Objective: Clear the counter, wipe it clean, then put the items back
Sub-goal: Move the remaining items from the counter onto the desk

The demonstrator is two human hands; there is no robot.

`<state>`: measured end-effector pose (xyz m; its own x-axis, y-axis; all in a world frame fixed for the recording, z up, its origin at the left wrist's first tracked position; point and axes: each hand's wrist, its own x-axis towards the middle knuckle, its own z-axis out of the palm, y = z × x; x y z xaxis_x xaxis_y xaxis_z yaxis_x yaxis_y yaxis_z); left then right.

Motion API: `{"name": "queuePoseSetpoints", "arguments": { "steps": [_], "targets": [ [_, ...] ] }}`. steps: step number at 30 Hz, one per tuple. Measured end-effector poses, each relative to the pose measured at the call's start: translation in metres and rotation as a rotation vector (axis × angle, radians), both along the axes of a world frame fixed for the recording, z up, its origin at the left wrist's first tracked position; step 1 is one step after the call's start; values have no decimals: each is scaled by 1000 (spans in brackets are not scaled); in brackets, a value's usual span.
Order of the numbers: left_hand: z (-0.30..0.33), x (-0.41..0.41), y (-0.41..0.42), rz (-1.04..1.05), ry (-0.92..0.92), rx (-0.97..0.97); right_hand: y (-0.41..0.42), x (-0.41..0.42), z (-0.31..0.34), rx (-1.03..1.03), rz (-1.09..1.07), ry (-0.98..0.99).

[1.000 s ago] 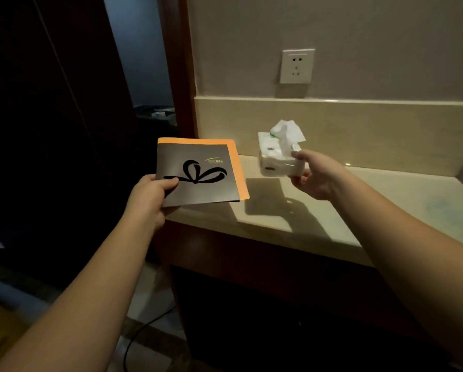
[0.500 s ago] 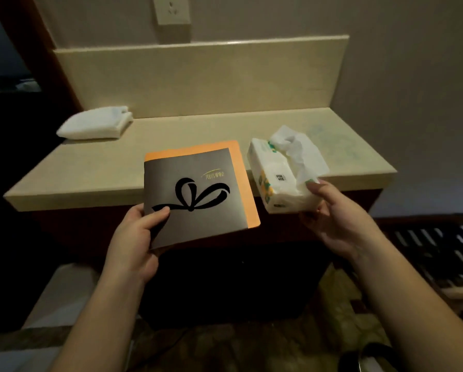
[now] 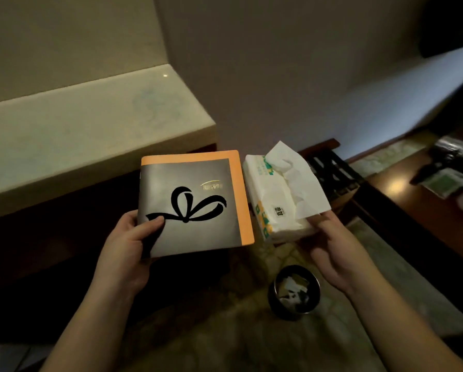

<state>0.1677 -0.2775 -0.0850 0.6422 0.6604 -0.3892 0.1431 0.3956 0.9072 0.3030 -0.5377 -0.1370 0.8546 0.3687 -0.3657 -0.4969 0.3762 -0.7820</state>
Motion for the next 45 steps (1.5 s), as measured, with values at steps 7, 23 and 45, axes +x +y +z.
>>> {"name": "queuePoseSetpoints", "arguments": {
  "steps": [7,23,45],
  "targets": [
    [-26,93,-123,-197,69,18,-140,38,-26,7,-197,82],
    [-50,246,-374,-774,164,4,-384,21,-48,-150,-666,151],
    [-155,436,-603,-1230,274,40,-529,102,-110,-210,-1130,307]
  ]
}}
